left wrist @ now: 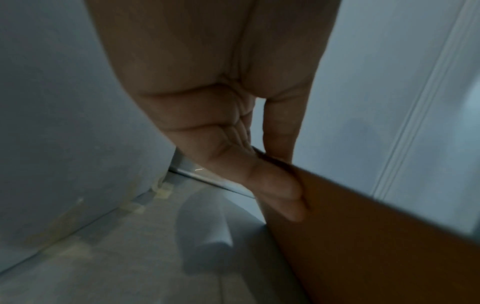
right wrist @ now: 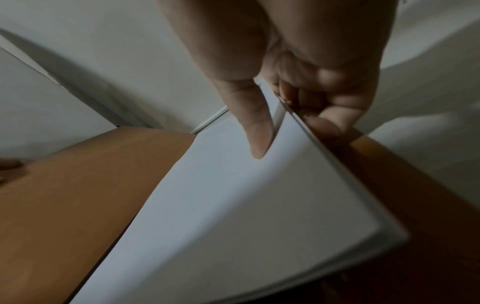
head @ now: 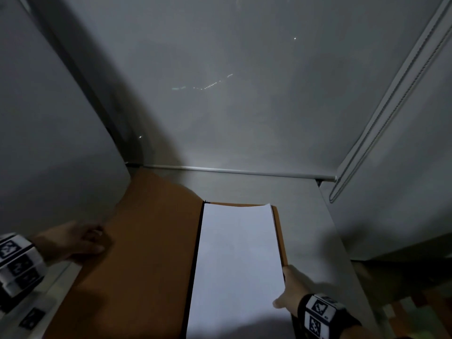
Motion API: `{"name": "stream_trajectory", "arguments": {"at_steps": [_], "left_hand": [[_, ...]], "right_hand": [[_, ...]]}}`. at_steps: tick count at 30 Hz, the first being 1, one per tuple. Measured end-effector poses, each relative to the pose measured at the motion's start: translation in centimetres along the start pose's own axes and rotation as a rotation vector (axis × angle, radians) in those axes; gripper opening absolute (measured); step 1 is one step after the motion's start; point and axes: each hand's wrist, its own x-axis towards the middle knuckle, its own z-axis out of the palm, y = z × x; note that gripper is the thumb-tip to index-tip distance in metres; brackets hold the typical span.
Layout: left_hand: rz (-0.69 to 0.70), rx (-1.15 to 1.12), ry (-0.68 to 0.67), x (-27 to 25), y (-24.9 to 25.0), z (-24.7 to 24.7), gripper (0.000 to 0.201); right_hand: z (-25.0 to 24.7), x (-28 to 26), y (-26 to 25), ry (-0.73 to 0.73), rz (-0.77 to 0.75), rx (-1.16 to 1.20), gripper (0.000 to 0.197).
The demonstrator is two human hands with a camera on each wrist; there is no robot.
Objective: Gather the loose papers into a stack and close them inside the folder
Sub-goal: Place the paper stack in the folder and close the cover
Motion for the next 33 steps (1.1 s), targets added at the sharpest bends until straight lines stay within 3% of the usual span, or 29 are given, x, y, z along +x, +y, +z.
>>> {"name": "stream_trajectory", "arguments": {"at_steps": [2, 6, 12, 13, 15, 17, 18, 19, 22, 25, 30, 33], "left_hand": [[-0.004, -0.066, -0.044, -2.2, 3.4, 1.2, 0.058], [0.094, -0.216, -0.223, -5.1, 8.4, 4.4, 0.075], [0.254, -0.331, -0.303, -5.6, 12.7, 11.6, 0.079], [0.273, -0.271, -0.324, -5.4, 13.2, 13.0, 0.078], [0.320, -0.088, -0.379, -4.6, 13.2, 16.2, 0.076], [0.325, 0.221, -0.409, -3.1, 11.8, 19.6, 0.058], [0.315, 0.394, -0.390, -2.0, 10.7, 21.2, 0.043], [0.280, 0.552, -0.356, -1.3, 9.5, 22.6, 0.041], [0.075, 0.825, -0.242, -0.2, 7.3, 25.5, 0.055], [-0.026, 0.753, -0.118, -0.1, 7.0, 26.5, 0.050], [-0.049, 0.708, -0.004, 0.5, 7.3, 26.1, 0.042], [-0.119, 0.603, 0.059, 1.7, 7.1, 24.9, 0.051]], "right_hand": [[0.3, 0.3, 0.2, 0.009, -0.008, 0.007, 0.089], [0.5, 0.3, 0.2, -0.001, -0.025, 0.012, 0.088], [0.7, 0.9, 0.9, -0.093, -0.057, 0.194, 0.090], [0.5, 0.8, 1.1, -0.096, -0.059, 0.246, 0.080], [0.1, 0.5, 1.4, -0.066, -0.060, 0.338, 0.034], [-0.4, 0.7, 1.9, -0.017, -0.002, 0.449, 0.026], [-0.7, 1.0, 2.4, -0.002, 0.048, 0.498, 0.026], [-1.1, 1.1, 2.6, 0.007, 0.089, 0.562, 0.024], [-2.8, -0.1, 2.7, -0.048, 0.136, 0.730, 0.019], [-3.9, -1.3, 2.7, -0.083, 0.079, 0.771, 0.027], [-3.0, -1.6, 1.9, -0.062, 0.037, 0.742, 0.034], [-2.7, -1.5, 1.8, -0.042, 0.027, 0.730, 0.035]]}}
